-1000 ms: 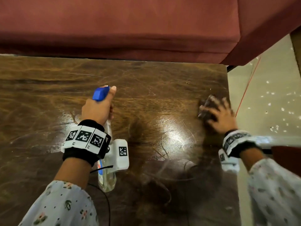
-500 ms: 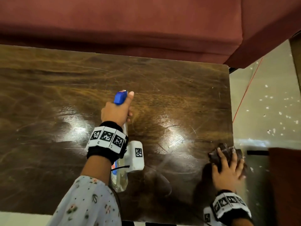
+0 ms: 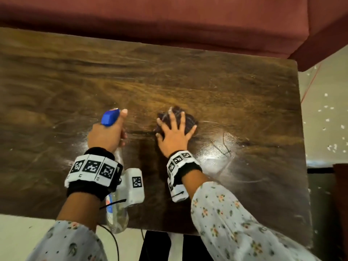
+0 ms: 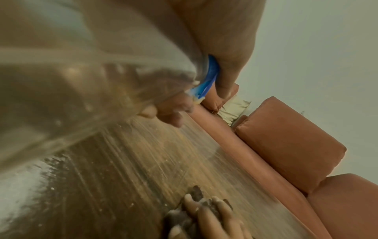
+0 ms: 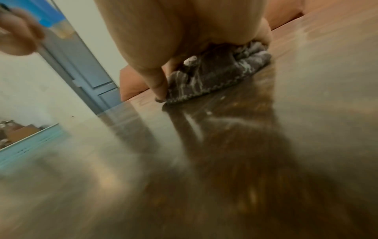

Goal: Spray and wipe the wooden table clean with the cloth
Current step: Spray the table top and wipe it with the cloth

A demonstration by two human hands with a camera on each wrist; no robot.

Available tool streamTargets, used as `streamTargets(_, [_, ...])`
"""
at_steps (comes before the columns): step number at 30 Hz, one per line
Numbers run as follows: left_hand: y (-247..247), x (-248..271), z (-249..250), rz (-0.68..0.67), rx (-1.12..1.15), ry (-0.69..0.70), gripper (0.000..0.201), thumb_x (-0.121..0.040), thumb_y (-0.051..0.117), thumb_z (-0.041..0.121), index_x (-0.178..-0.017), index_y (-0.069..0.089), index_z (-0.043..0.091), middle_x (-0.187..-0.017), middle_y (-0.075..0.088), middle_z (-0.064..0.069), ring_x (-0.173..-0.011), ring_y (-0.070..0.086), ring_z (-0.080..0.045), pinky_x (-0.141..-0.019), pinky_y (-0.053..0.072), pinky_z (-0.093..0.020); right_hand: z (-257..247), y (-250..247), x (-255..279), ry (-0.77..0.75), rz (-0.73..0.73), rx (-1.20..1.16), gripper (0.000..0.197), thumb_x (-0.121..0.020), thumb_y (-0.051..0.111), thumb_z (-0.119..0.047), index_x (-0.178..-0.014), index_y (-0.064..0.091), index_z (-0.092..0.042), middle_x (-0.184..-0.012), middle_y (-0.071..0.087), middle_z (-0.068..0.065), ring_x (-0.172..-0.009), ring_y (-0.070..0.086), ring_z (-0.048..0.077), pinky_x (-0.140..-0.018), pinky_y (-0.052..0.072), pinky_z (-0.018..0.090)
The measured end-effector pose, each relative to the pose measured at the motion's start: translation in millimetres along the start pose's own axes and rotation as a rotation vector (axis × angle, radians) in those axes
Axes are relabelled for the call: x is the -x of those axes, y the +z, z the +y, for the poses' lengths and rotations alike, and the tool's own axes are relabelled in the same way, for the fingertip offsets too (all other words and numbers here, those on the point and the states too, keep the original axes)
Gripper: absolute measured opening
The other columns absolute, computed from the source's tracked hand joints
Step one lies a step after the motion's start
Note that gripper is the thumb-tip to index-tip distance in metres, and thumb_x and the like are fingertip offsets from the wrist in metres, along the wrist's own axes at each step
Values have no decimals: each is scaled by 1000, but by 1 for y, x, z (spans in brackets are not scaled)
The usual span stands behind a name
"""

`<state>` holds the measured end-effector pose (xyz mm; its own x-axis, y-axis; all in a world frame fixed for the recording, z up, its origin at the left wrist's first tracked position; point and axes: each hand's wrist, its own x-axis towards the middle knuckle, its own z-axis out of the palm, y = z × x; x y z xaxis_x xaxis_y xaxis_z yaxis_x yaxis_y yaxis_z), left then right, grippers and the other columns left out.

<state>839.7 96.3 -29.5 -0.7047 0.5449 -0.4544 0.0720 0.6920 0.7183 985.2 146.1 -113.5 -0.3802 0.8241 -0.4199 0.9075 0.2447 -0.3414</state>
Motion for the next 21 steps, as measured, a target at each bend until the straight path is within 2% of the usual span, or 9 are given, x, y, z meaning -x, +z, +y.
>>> streamTargets(2, [-11,3,-5,7,-49,16,50,-80,57,63,-60,58,17,-56,64,-1,-39,59,-8,-70,51,-32,-6,14,21,-111,-35,52,48,-91,43,-41,-137,33,-43,-158,-2,-10,-143,-19,28,-102,-17,68])
streamTargets(3, [-15,6,-6,10,-67,22,51,-80,56,63,-60,58,16,-54,64,0,-31,53,-3,-69,47,-29,-3,17,31,-157,-50,63,47,-91,43,-40,-137,35,-44,-158,-1,-11,-143,-19,27,-102,-17,67])
streamTargets(5, [-16,11,-3,6,-67,19,49,-80,56,63,-60,58,19,-42,61,4,-26,48,-1,-71,46,-29,17,16,45,-225,-75,84,46,-91,44,-40,-135,36,-46,-158,-1,-13,-144,-18,24,-104,-15,66])
streamTargets(7, [-10,17,1,-30,-35,11,42,-79,59,62,-62,59,23,-37,58,11,-27,49,-2,-73,49,-33,50,8,58,-203,-54,70,45,-90,46,-41,-134,37,-48,-158,2,-14,-145,-14,23,-107,-12,66])
streamTargets(11, [19,30,8,-121,-5,28,39,-76,62,61,-66,62,23,-38,58,10,-38,57,-10,-76,56,-40,153,-21,74,84,96,18,47,-87,51,-44,-132,38,-52,-157,8,-13,-145,-4,24,-109,0,66])
streamTargets(13, [37,33,9,-163,8,53,40,-73,63,63,-63,62,24,-39,58,9,-51,62,-20,-81,57,-49,208,-39,76,252,171,1,49,-86,54,-43,-133,40,-48,-157,11,-12,-145,-2,25,-108,4,67])
streamTargets(15, [51,36,8,-193,-1,77,45,-73,62,63,-60,60,20,-39,57,9,-52,62,-22,-81,57,-51,247,-53,85,420,245,-80,48,-86,56,-43,-132,43,-43,-157,14,-10,-145,1,26,-109,6,67])
streamTargets(18, [62,42,5,-220,-33,76,51,-74,59,66,-57,59,18,-40,59,5,-43,59,-18,-83,56,-47,269,-44,126,638,316,-157,48,-87,54,-43,-134,44,-40,-157,13,-9,-145,3,26,-111,6,64])
streamTargets(21, [61,46,8,-222,-37,75,53,-72,57,69,-59,61,18,-47,61,2,-45,60,-20,-84,56,-47,248,-18,167,868,334,-253,49,-89,53,-38,-137,40,-39,-158,6,-10,-145,-2,26,-110,6,66])
